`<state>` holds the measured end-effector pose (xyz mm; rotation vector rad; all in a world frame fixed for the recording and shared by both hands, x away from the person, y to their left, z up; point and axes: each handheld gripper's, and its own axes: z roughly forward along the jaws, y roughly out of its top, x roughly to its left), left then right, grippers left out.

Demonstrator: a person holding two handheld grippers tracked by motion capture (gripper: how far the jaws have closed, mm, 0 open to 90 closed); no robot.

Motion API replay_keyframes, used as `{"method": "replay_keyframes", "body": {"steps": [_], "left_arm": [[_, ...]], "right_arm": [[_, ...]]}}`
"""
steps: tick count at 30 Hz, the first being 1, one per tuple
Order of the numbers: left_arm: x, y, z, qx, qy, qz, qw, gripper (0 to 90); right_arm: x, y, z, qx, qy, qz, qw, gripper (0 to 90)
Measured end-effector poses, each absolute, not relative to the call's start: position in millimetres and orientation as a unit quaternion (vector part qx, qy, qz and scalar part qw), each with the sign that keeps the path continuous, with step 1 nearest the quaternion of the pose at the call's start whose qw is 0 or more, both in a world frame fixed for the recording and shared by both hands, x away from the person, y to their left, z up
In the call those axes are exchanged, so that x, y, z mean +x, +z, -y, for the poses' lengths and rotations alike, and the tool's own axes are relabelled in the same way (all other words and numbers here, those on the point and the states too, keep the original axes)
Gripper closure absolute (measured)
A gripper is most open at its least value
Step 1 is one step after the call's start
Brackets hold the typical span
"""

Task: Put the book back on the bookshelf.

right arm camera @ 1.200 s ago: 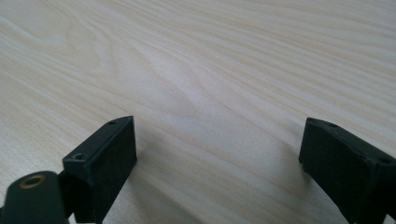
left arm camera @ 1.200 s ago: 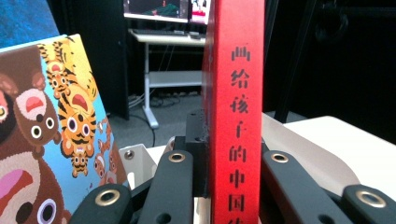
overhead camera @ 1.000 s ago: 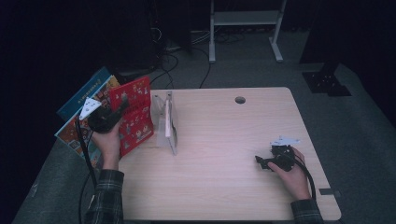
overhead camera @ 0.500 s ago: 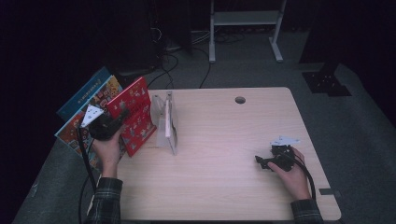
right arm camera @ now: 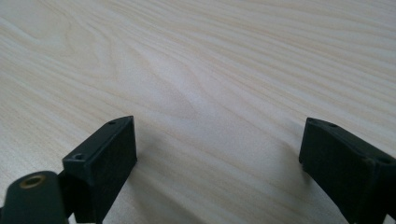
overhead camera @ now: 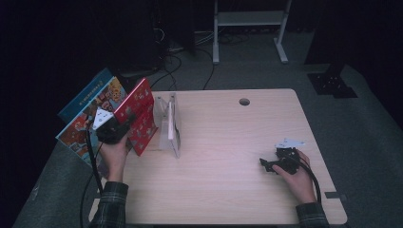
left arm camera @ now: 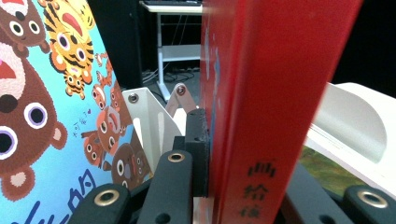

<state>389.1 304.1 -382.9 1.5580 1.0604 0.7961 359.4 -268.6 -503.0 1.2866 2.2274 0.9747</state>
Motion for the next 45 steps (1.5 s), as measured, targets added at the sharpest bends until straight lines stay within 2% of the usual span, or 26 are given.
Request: {"method": "replay_keyframes", "body": {"steps": [4, 9, 11, 13, 14, 15, 20, 21, 25, 26, 34, 45], "left_arm": [[389, -382, -307, 0.653, 0.322, -0.444, 0.522, 77.1], [380, -377, -311, 0.655, 0.319, -0.448, 0.518, 63.5], [378, -376, -312, 0.659, 0.32, -0.447, 0.514, 61.6], [372, -376, -313, 0.661, 0.318, -0.45, 0.51, 51.3], [372, -376, -313, 0.661, 0.318, -0.45, 0.51, 47.5], [370, -376, -313, 0.661, 0.316, -0.453, 0.508, 47.5], [358, -374, -312, 0.664, 0.307, -0.459, 0.504, 25.8], [355, -373, -311, 0.667, 0.307, -0.458, 0.501, 25.8], [344, -372, -309, 0.673, 0.305, -0.456, 0.496, 16.5], [341, -372, -309, 0.674, 0.306, -0.458, 0.493, 11.9], [316, -374, -306, 0.678, 0.309, -0.449, 0.493, 2.2], [287, -385, -295, 0.689, 0.303, -0.437, 0.492, 0.0]], "right_arm": [[359, -503, 269, 0.459, 0.348, -0.794, 0.194, 10.0], [359, -503, 269, 0.459, 0.348, -0.794, 0.194, 10.0], [359, -503, 269, 0.459, 0.348, -0.794, 0.194, 10.0], [359, -503, 269, 0.458, 0.348, -0.794, 0.195, 10.0], [359, -503, 269, 0.458, 0.348, -0.794, 0.195, 10.0], [359, -503, 269, 0.458, 0.348, -0.794, 0.195, 10.0], [359, -503, 269, 0.459, 0.348, -0.794, 0.194, 10.0], [359, -503, 269, 0.459, 0.348, -0.794, 0.194, 10.0], [359, -503, 269, 0.459, 0.347, -0.794, 0.194, 10.0], [359, -503, 269, 0.459, 0.347, -0.794, 0.194, 10.0], [359, -503, 269, 0.458, 0.347, -0.795, 0.195, 10.0], [359, -503, 269, 0.459, 0.347, -0.794, 0.195, 10.0]]}}
